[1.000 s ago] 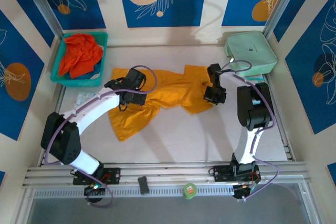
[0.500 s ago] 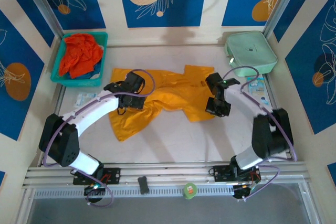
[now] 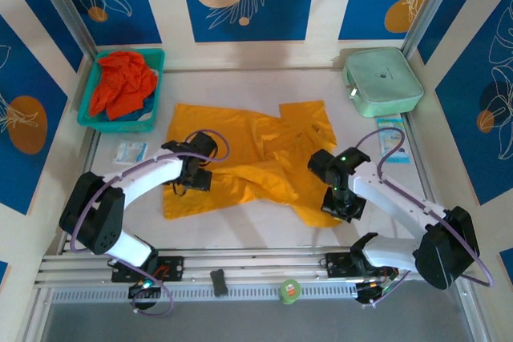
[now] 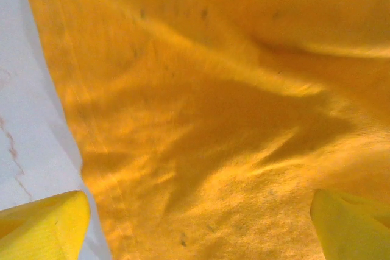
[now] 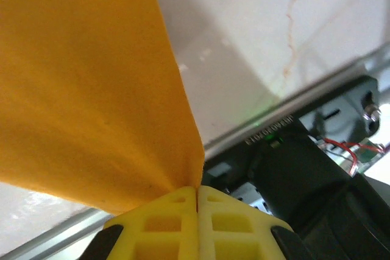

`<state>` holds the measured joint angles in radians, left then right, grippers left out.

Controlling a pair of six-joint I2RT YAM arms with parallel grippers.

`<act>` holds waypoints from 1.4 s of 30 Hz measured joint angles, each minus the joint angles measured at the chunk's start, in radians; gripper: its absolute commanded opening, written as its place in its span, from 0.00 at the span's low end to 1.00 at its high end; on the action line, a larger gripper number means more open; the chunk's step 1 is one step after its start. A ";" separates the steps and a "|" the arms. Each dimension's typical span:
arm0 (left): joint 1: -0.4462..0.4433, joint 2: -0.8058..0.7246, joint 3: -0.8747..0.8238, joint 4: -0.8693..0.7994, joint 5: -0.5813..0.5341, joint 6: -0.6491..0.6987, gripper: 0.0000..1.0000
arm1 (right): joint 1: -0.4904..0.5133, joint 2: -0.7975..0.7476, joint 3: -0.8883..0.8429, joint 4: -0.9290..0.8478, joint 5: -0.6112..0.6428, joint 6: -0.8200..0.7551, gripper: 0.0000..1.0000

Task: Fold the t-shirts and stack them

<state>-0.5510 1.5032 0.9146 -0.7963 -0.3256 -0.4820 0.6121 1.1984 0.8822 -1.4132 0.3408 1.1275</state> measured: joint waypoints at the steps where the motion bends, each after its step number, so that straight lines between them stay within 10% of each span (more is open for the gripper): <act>1: 0.004 0.005 -0.012 -0.004 0.004 -0.005 0.92 | 0.004 0.000 0.000 -0.007 0.001 0.011 0.00; 6: 0.018 0.063 -0.020 -0.002 0.003 -0.011 0.91 | -0.003 0.044 0.000 -0.031 0.024 0.036 0.37; 11: 0.019 0.094 -0.016 -0.011 -0.014 -0.011 0.91 | -0.043 0.065 0.050 -0.026 0.042 0.005 0.46; 18: 0.022 0.104 0.029 -0.073 -0.032 -0.010 0.89 | -0.320 0.127 0.204 0.154 0.021 -0.221 0.42; 24: 0.020 0.105 0.227 -0.142 -0.023 0.014 0.90 | -0.452 0.489 0.484 0.348 -0.040 -0.427 0.41; 32: -0.019 0.224 0.569 -0.154 0.026 0.110 0.88 | -0.489 0.922 0.914 0.465 -0.110 -0.557 0.00; 42: -0.105 0.625 0.956 0.073 0.386 0.286 0.45 | -0.489 0.966 0.915 0.515 -0.222 -0.548 0.00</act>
<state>-0.6556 2.1281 1.8702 -0.7235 0.0601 -0.1959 0.1226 2.1639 1.7973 -0.8978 0.1184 0.5797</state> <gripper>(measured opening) 0.515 0.043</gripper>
